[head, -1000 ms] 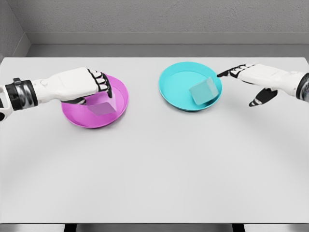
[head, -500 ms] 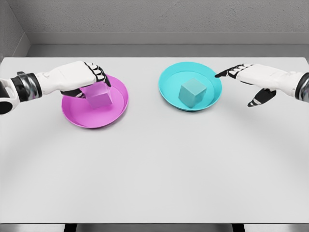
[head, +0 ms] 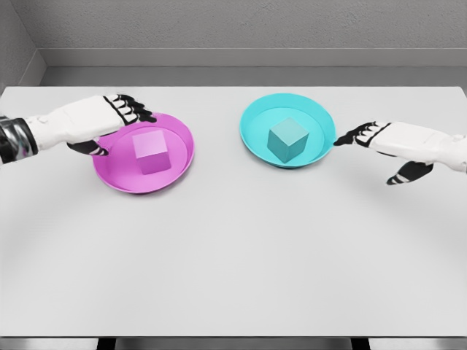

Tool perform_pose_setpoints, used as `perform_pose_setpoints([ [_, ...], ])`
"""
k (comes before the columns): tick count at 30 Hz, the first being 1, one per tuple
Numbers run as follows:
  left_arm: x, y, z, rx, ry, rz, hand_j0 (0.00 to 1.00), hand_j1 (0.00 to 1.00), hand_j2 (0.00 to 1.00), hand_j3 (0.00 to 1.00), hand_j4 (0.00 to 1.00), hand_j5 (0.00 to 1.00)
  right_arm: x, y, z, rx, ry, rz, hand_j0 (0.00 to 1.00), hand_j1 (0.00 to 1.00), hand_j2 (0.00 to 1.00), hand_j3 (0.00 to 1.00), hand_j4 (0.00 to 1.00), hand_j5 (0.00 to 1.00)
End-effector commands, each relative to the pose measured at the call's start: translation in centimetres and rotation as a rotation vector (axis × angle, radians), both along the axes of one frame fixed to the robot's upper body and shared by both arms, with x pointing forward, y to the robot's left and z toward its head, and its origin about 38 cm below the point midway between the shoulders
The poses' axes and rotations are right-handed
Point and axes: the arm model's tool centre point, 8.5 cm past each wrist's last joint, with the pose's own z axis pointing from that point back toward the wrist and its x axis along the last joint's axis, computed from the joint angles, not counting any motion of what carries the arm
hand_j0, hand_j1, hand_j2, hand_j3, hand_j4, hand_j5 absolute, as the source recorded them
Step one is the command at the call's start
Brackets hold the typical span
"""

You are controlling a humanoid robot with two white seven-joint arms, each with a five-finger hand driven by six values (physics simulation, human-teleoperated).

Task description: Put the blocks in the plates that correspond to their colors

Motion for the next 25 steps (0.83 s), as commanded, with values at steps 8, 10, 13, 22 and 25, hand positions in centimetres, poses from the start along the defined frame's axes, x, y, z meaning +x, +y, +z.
perform_pose_setpoints([
  [8, -4.0, 7.4, 4.0, -0.053, -0.045, 0.130, 1.00, 1.00, 1.00, 1.00, 1.00, 1.00, -1.0, -2.2, 0.3, 0.021, -0.015, 0.007, 1.00, 1.00, 1.00, 1.00, 1.00, 1.00],
  [10, -4.1, 7.7, 4.1, -0.053, -0.042, 0.135, 1.00, 1.00, 1.00, 1.00, 1.00, 1.00, -1.0, -2.2, 0.4, 0.021, -0.016, 0.009, 1.00, 1.00, 1.00, 1.00, 1.00, 1.00],
  [13, -4.1, 7.7, 4.1, -0.052, -0.043, 0.134, 1.00, 1.00, 1.00, 1.00, 1.00, 1.00, -1.0, -2.1, 0.4, 0.021, -0.016, 0.009, 1.00, 1.00, 1.00, 1.00, 1.00, 1.00],
  [22, -4.8, 6.5, 3.6, -0.049, -0.034, 0.096, 1.00, 1.00, 1.00, 1.00, 1.00, 1.00, -1.1, -1.9, 0.5, 0.021, -0.020, 0.016, 1.00, 1.00, 1.00, 1.00, 1.00, 1.00],
  [25, -4.8, 6.5, 3.6, -0.047, -0.033, 0.095, 1.00, 1.00, 1.00, 1.00, 1.00, 1.00, -1.1, -1.9, 0.5, 0.021, -0.020, 0.016, 1.00, 1.00, 1.00, 1.00, 1.00, 1.00],
])
